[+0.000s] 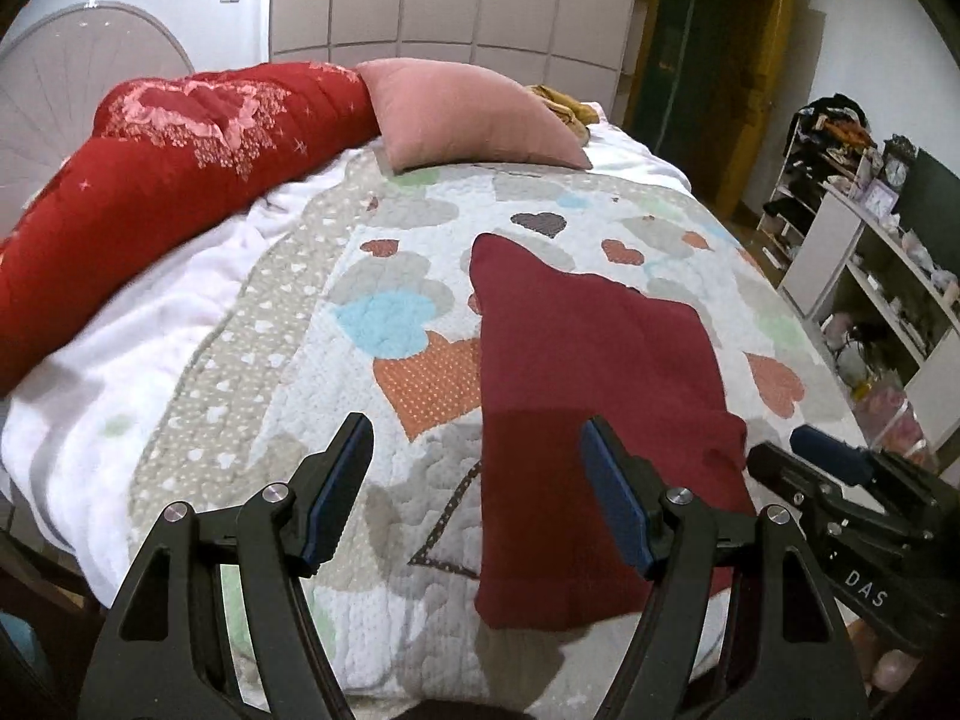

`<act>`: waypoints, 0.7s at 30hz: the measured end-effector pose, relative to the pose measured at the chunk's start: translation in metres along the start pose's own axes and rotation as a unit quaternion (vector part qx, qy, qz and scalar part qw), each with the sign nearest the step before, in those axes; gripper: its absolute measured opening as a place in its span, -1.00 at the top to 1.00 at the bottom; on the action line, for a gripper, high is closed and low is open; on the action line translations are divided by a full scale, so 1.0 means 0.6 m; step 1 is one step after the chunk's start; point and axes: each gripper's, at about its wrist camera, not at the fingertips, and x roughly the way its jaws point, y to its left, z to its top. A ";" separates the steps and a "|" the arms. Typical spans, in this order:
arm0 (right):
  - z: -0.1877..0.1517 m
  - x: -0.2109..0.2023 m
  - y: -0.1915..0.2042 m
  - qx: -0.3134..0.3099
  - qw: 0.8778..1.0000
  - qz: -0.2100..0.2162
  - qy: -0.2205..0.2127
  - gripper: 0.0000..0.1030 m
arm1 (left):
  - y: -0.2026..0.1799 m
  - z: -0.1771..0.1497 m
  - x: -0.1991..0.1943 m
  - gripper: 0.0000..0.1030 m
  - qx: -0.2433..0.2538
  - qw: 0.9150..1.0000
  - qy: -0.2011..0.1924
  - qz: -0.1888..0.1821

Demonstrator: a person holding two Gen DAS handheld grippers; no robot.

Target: Fold small clothes

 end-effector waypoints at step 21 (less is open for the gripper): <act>-0.009 -0.036 0.009 0.025 0.999 -0.021 -0.016 -0.09 | -0.021 -0.022 -0.045 -0.40 0.033 0.999 -0.028 0.032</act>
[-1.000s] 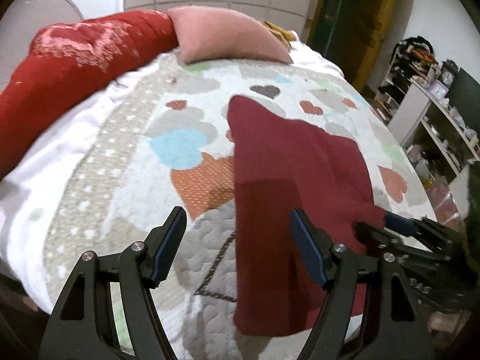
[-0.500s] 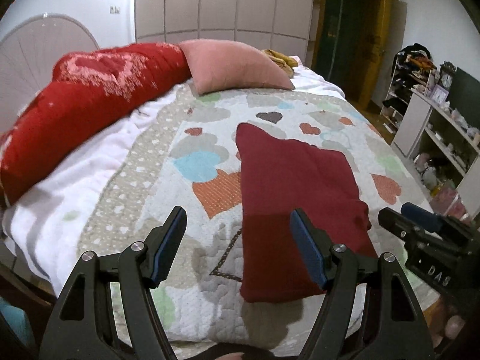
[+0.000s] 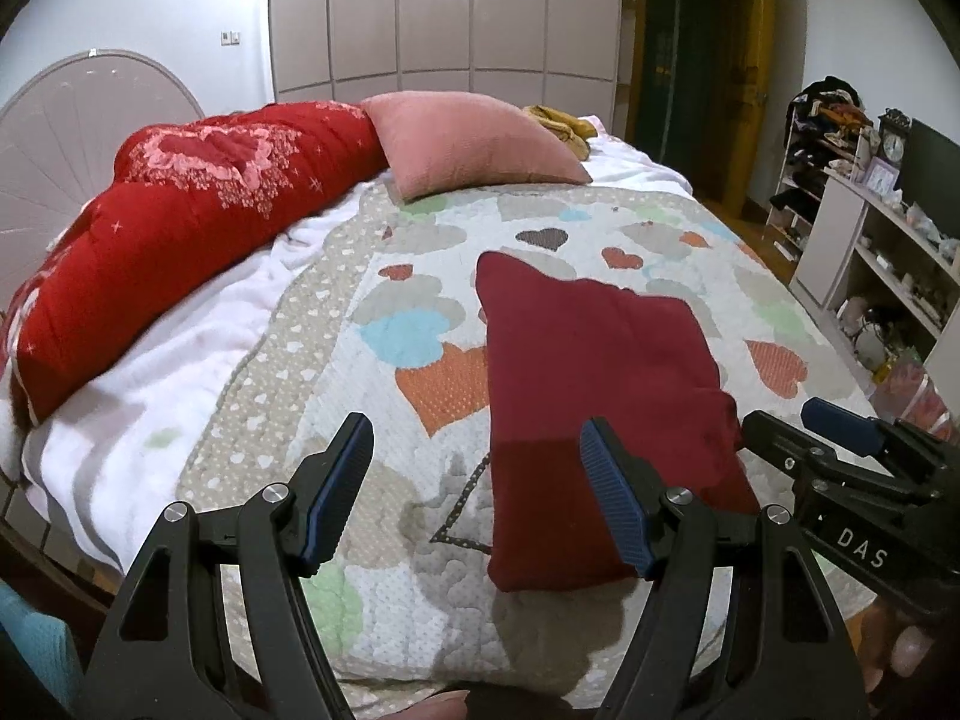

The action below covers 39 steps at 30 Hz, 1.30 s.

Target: Fold small clothes

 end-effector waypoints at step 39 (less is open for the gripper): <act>-0.001 0.031 0.001 0.002 1.000 -0.001 0.020 -0.09 | -0.005 -0.009 0.032 -0.40 0.002 1.000 0.014 0.010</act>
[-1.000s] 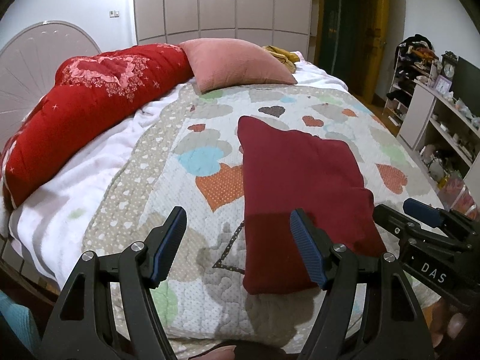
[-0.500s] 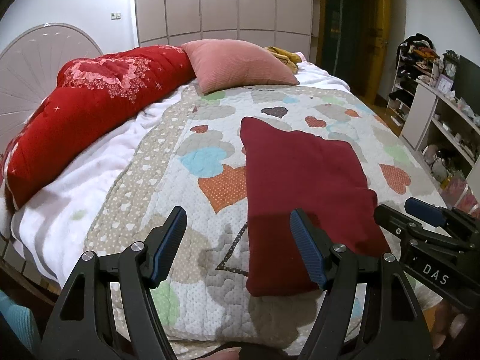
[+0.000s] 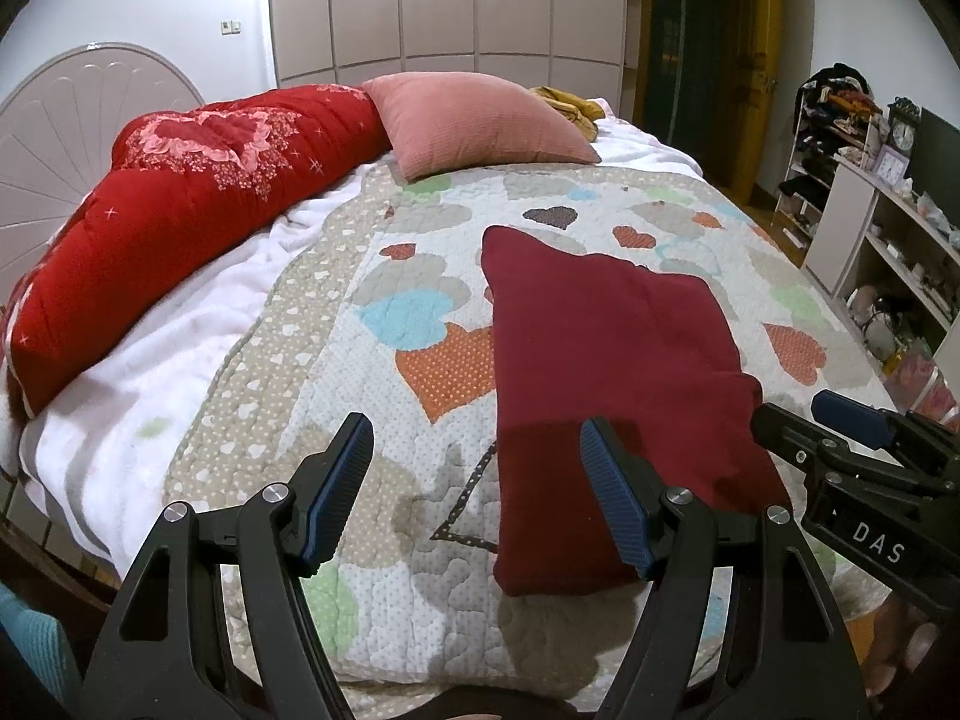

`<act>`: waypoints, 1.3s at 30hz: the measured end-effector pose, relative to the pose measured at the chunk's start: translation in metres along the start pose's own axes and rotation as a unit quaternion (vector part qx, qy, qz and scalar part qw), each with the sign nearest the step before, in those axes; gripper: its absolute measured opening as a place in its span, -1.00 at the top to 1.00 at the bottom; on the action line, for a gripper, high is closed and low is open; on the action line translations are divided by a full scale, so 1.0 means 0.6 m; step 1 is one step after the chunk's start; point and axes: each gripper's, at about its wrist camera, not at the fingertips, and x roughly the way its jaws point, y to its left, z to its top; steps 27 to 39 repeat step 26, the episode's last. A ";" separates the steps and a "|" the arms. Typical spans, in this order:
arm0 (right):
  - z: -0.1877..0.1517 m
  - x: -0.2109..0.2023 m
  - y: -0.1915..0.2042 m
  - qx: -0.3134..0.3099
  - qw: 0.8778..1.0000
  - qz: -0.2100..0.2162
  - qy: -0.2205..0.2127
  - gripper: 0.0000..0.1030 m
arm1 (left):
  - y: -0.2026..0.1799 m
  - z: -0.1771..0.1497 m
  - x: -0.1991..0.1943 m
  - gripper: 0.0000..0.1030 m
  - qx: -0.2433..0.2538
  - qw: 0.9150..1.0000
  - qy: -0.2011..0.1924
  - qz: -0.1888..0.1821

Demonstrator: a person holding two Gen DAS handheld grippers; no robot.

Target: Fold small clothes

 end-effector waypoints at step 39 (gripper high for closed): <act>-0.008 0.019 0.004 0.001 1.000 0.002 0.010 -0.10 | 0.004 -0.006 0.016 -0.40 -0.001 1.000 0.001 -0.009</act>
